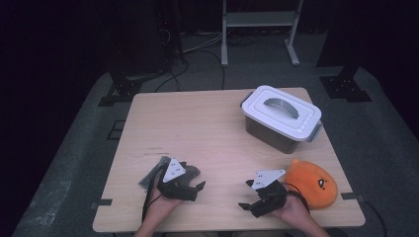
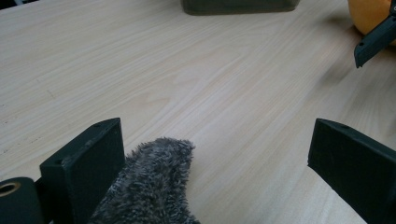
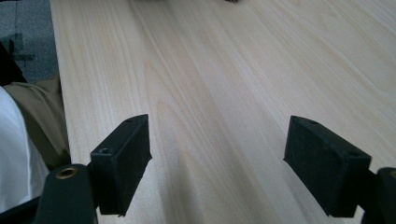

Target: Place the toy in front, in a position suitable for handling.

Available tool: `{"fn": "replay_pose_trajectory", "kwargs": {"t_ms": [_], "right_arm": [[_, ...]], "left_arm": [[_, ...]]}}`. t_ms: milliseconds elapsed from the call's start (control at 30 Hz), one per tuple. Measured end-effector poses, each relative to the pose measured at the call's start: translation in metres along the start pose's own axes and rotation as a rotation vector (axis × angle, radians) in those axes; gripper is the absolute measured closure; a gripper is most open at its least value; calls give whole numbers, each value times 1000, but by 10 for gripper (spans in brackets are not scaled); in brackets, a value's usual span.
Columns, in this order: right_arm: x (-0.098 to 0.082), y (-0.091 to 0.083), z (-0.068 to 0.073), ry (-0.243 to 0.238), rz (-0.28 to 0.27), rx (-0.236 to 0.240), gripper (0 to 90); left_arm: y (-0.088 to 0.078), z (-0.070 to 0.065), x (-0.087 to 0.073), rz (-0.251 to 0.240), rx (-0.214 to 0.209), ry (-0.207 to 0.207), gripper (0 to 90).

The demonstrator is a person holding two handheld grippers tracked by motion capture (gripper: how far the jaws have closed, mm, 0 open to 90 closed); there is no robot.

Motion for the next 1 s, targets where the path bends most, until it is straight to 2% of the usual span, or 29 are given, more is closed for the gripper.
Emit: {"fn": "replay_pose_trajectory", "kwargs": {"t_ms": [333,467,700,1000], "right_arm": [[2,-6,1,7,-15,8,216],[3,-8,0,0,-13,-7,216],[10,-16,-1,1,-34,0,216],[15,-36,-14,15,-66,0,215]], "left_arm": [[0,-2,1,-9,-1,5,30],[0,-2,0,-9,-4,2,30],[-4,-3,0,-12,6,8,30],[-1,-4,0,-7,5,12,30]]}}
Point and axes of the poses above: each handheld gripper's, and its own axes: y roughly forward along the jaws, x roughly out of its top, z roughly to its left, the point moved 5 cm from there along y, roughly forward along the jaws, and after that the axes turned 15 degrees about -x, right-handed, at the moved point
